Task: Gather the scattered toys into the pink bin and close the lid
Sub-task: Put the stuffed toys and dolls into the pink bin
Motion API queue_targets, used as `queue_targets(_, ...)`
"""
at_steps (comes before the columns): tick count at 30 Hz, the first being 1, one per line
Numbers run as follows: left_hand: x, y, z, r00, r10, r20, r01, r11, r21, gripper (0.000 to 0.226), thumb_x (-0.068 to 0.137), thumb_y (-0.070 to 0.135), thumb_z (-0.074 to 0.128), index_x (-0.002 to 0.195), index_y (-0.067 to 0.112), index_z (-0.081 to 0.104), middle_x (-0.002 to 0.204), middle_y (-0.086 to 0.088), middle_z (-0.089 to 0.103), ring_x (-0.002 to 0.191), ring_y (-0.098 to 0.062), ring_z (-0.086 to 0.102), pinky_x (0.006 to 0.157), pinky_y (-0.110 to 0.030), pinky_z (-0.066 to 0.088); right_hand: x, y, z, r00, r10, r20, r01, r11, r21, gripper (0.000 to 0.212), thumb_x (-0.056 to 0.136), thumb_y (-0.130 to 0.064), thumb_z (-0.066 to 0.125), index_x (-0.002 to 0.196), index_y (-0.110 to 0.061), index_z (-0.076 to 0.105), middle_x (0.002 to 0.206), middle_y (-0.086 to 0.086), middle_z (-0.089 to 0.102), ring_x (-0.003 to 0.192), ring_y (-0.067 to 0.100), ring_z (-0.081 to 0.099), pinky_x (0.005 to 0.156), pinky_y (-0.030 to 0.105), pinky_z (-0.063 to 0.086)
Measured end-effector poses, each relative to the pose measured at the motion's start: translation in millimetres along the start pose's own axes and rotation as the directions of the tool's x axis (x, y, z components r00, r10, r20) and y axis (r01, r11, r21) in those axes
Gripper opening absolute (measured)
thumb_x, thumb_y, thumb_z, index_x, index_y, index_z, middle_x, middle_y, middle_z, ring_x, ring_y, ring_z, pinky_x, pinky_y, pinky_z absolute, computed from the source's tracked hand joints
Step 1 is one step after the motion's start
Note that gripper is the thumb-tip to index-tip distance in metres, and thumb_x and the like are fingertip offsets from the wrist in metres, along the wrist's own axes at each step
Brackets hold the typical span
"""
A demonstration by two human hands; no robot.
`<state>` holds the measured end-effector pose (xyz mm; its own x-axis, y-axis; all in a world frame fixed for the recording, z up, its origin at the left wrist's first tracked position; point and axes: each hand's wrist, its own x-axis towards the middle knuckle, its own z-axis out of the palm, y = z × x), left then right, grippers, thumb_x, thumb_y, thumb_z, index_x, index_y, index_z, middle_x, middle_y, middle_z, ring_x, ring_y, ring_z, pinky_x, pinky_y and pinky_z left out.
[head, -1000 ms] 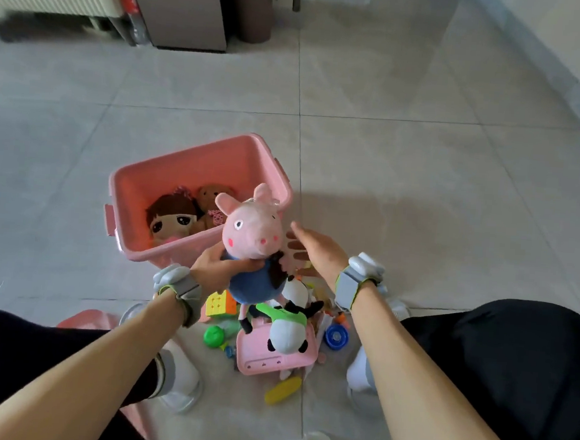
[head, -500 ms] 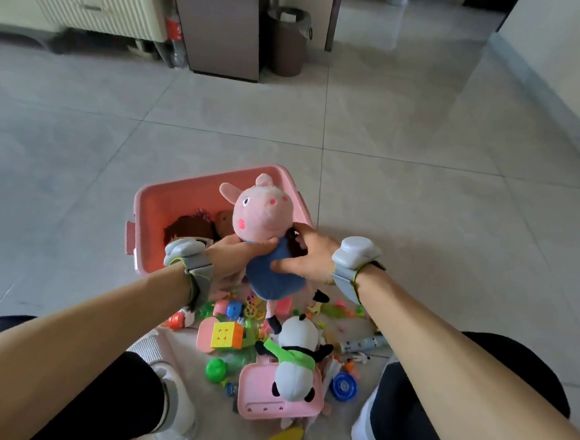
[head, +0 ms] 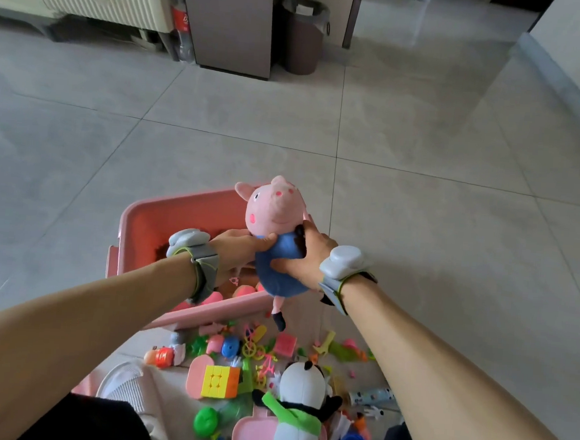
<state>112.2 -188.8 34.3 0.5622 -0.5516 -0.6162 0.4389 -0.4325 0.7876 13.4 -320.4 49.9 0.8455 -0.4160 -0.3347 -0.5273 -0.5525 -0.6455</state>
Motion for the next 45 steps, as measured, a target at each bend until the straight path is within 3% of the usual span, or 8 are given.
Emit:
queue_targets(2,16.6,2.8,-1.8,0.997,0.017,-0.071,-0.013,0.998,0.055,0.029,0.092,0.03,0.065,0.109,0.007,0.067,0.111,-0.018,0.07,0.1,-0.033,0.068,0.084,-0.042,0.057,15.4,1.6,-0.9,1.0,0.021,-0.022,-0.02,1.0,0.013,0.079,0.074,-0.039,0.074,0.14,-0.023,0.033,0.13,0.003,0.05,0.112,0.026,0.054,0.08,0.027,0.04)
queue_targets(5,42.2,6.4,-11.6,0.978,0.091,-0.189,-0.049,0.975,0.217,0.025,0.094,0.018,0.062,0.118,0.01,0.066,0.112,-0.015,0.07,0.086,-0.023,0.066,0.062,-0.024,0.055,45.8,5.4,1.9,0.998,0.051,-0.031,-0.05,0.998,0.023,0.07,0.077,-0.036,0.071,0.137,-0.021,0.037,0.128,0.003,0.051,0.112,0.026,0.054,0.082,0.028,0.04)
queue_targets(12,81.0,-13.6,-44.4,0.968,0.212,-0.133,-0.06,0.711,0.701,0.031,0.089,0.01,0.061,0.12,0.011,0.065,0.115,-0.005,0.066,0.099,-0.018,0.058,0.074,-0.017,0.039,97.6,24.7,26.2,0.993,0.114,0.006,-0.113,0.991,-0.066,0.08,0.078,-0.037,0.07,0.144,-0.022,0.028,0.136,0.004,0.044,0.121,0.028,0.049,0.096,0.031,0.042)
queue_targets(17,120.0,-25.5,-53.1,0.981,0.158,-0.11,0.01,0.53,0.848,0.044,0.078,0.047,0.059,0.113,0.021,0.067,0.108,0.002,0.068,0.097,-0.02,0.063,0.088,-0.035,0.051,118.2,32.4,47.6,0.992,0.125,0.016,-0.12,0.976,-0.183,0.093,0.068,-0.046,0.067,0.146,-0.026,0.021,0.147,0.005,0.034,0.134,0.03,0.038,0.109,0.041,0.039)
queue_targets(23,159.0,-57.1,-50.7,0.997,0.0,-0.079,0.077,0.236,0.969,0.046,0.089,0.031,0.055,0.131,0.018,0.044,0.145,-0.012,0.034,0.137,-0.035,0.032,0.107,-0.042,0.036,127.4,45.4,63.8,0.979,0.183,0.089,-0.144,0.932,-0.332,0.076,0.084,-0.045,0.064,0.144,-0.016,0.027,0.146,0.011,0.037,0.131,0.033,0.043,0.105,0.041,0.039)
queue_targets(32,216.1,-92.1,-49.7,0.983,0.086,-0.16,0.133,0.255,0.958,0.096,0.075,0.048,0.069,0.151,0.028,0.015,0.15,-0.019,0.019,0.139,-0.047,0.016,0.112,-0.054,0.028,141.9,51.1,86.4,0.964,0.24,0.117,-0.182,0.91,-0.373,0.066,0.09,-0.038,0.063,0.141,-0.011,0.03,0.141,0.014,0.039,0.127,0.032,0.047,0.101,0.037,0.039)
queue_targets(39,209.3,-115.1,-34.0,0.96,0.202,-0.196,0.139,0.267,0.954,0.097,0.081,0.044,0.063,0.153,0.026,0.001,0.157,-0.018,-0.002,0.144,-0.043,0.0,0.107,-0.055,0.034,147.2,51.0,87.7,0.973,0.216,0.076,-0.164,0.889,-0.428,0.064,0.089,-0.034,0.064,0.138,-0.009,0.031,0.137,0.016,0.039,0.119,0.034,0.053,0.094,0.037,0.044)
queue_targets(45,206.1,-111.1,-28.8,0.952,0.149,-0.268,0.201,0.356,0.913,0.082,0.084,0.041,0.062,0.149,0.025,0.014,0.155,-0.022,-0.004,0.135,-0.051,0.019,0.099,-0.052,0.04,138.6,52.0,94.9,0.993,0.092,0.074,-0.028,0.798,-0.602,0.066,0.094,-0.028,0.056,0.143,-0.001,0.02,0.13,0.017,0.04,0.114,0.022,0.051,0.069,0.03,0.038)
